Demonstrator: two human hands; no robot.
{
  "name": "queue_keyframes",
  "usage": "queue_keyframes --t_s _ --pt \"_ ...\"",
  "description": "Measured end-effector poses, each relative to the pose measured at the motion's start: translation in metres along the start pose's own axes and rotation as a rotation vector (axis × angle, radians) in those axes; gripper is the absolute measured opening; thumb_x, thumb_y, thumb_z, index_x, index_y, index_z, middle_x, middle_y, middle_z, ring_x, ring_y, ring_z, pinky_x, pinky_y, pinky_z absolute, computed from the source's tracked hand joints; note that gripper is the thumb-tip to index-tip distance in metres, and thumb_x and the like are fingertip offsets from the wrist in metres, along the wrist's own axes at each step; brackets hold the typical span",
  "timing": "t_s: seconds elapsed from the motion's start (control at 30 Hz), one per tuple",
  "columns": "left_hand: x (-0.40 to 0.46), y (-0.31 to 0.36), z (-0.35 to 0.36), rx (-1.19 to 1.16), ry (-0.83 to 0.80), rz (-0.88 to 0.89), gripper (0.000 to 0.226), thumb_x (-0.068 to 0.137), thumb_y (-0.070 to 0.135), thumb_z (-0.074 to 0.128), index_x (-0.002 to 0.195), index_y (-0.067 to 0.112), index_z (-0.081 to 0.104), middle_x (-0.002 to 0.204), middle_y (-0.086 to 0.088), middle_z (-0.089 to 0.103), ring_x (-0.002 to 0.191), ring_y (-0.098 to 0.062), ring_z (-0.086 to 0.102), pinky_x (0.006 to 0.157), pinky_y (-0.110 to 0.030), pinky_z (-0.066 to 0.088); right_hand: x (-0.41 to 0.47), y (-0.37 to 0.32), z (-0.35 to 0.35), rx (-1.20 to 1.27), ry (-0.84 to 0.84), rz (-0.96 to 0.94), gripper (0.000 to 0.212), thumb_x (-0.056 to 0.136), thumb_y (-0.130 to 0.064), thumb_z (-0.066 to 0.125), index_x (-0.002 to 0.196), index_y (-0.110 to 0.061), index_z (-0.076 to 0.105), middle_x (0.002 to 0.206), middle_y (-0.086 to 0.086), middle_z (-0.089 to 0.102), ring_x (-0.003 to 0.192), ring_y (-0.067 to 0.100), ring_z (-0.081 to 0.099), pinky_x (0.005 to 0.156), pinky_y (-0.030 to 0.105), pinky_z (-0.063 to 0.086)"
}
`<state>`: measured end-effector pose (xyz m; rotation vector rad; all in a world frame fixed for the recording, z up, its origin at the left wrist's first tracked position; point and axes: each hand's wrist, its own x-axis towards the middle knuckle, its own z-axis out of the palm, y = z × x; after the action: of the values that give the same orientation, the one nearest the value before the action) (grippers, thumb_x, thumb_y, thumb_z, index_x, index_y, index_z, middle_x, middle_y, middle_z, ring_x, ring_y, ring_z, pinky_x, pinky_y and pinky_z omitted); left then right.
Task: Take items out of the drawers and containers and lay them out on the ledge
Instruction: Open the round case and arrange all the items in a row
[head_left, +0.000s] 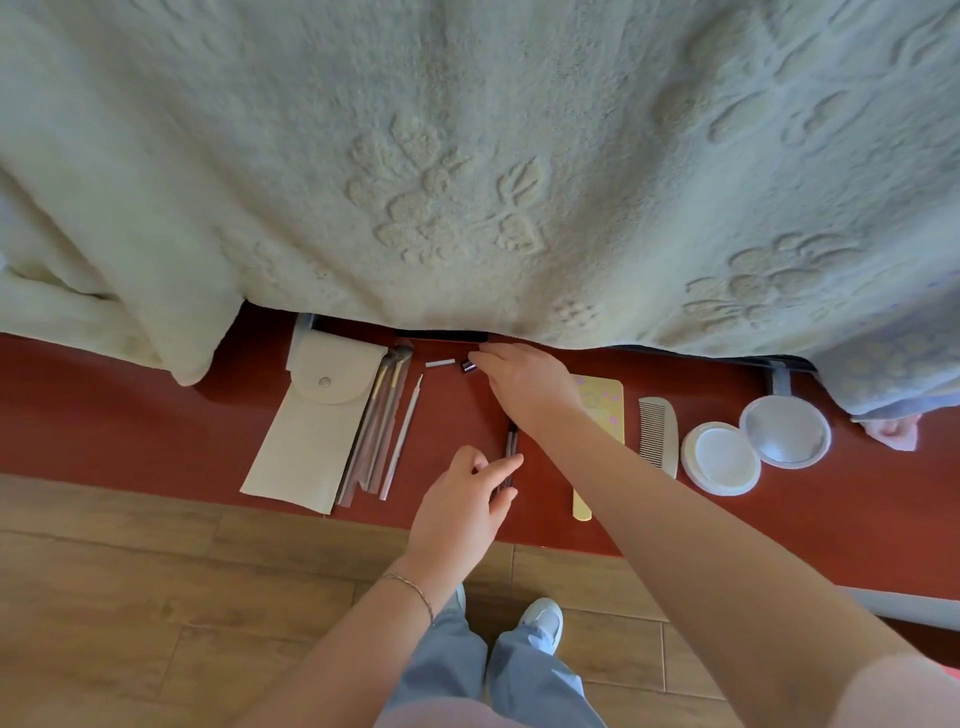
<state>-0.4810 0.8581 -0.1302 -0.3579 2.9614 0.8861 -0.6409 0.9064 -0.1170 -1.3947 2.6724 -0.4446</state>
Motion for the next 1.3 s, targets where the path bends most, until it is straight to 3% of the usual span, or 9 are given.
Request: queue_keyframes --t_s 0.07,0.13,0.3,0.43,0.6,0.77,1.0,1.13,1.3 --pt "-0.003 -0.003 0.002 -0.039 0.008 0.031 0.039 0.084 0.027 0.067 0.122 0.027 0.061 0.086 0.002 0.055 0.056 -0.008 0.056 0.047 -0.001 0.03 0.008 0.001 0.005 -0.089 -0.072 -0.015 0.04 0.092 -0.003 0.044 0.13 -0.012 0.053 0.132 0.009 0.055 0.117 0.03 0.052 0.086 0.04 0.046" --pt "-0.006 -0.007 0.006 -0.047 0.023 0.043 0.04 0.082 0.026 0.069 0.122 0.028 0.061 0.084 0.003 0.056 0.056 -0.007 0.056 0.047 -0.004 0.039 0.012 0.001 0.007 -0.164 -0.133 -0.044 0.041 0.096 -0.007 0.037 0.135 -0.015 0.047 0.135 0.006 0.052 0.121 0.029 0.045 0.094 0.039 0.043" --pt "-0.009 -0.009 0.009 -0.038 0.051 0.075 0.043 0.081 0.021 0.07 0.123 0.029 0.06 0.084 0.003 0.055 0.057 -0.004 0.047 0.049 -0.008 0.043 0.007 0.009 0.009 -0.105 -0.076 -0.092 0.028 0.081 0.005 0.049 0.101 -0.005 0.067 0.1 0.014 0.066 0.099 0.036 0.057 0.073 0.043 0.052" --pt "-0.009 -0.008 0.01 -0.034 0.04 0.087 0.044 0.08 0.02 0.071 0.122 0.029 0.06 0.085 0.003 0.056 0.059 -0.001 0.044 0.051 -0.005 0.039 -0.005 0.025 0.008 0.003 -0.04 -0.074 0.031 0.065 0.015 0.061 0.085 -0.007 0.07 0.095 0.014 0.071 0.093 0.037 0.065 0.067 0.044 0.057" --pt "-0.008 -0.005 0.01 -0.008 0.024 0.082 0.042 0.08 0.021 0.071 0.121 0.027 0.061 0.088 0.002 0.059 0.061 0.0 0.043 0.052 0.003 0.024 -0.015 0.036 0.006 0.071 0.035 -0.053 0.037 0.054 0.02 0.071 0.075 -0.01 0.073 0.094 0.011 0.074 0.093 0.034 0.068 0.067 0.042 0.057" --pt "-0.01 -0.005 0.013 -0.016 0.004 0.079 0.039 0.084 0.021 0.067 0.121 0.026 0.061 0.096 0.001 0.062 0.066 -0.004 0.056 0.055 0.0 0.033 -0.019 0.037 0.001 0.134 -0.086 0.056 0.037 0.081 0.014 0.049 0.099 -0.009 0.073 0.125 0.008 0.062 0.127 0.027 0.048 0.097 0.037 0.044" --pt "-0.01 -0.005 0.012 -0.027 0.018 0.078 0.041 0.084 0.023 0.067 0.124 0.025 0.059 0.092 0.002 0.061 0.066 -0.005 0.057 0.055 -0.003 0.039 -0.023 0.036 -0.007 0.094 -0.188 0.071 0.048 0.087 0.011 0.041 0.119 -0.016 0.064 0.139 0.0 0.049 0.136 0.018 0.036 0.105 0.029 0.032" --pt "-0.009 -0.012 0.001 0.073 0.124 0.065 0.04 0.086 0.031 0.055 0.124 0.019 0.056 0.095 0.001 0.061 0.078 -0.01 0.058 0.061 -0.016 0.05 -0.027 0.038 -0.009 0.19 -0.086 0.11 0.051 0.084 0.014 0.042 0.119 -0.016 0.065 0.134 0.001 0.055 0.132 0.02 0.043 0.105 0.033 0.037" --pt "-0.005 -0.04 -0.022 0.325 0.242 -0.085 0.036 0.079 0.017 0.067 0.114 0.01 0.062 0.108 -0.012 0.064 0.094 -0.026 0.063 0.074 -0.036 0.054 -0.039 0.026 -0.011 0.265 0.198 0.233 0.039 0.086 0.006 0.047 0.113 -0.013 0.068 0.119 0.003 0.066 0.114 0.021 0.057 0.092 0.029 0.045"
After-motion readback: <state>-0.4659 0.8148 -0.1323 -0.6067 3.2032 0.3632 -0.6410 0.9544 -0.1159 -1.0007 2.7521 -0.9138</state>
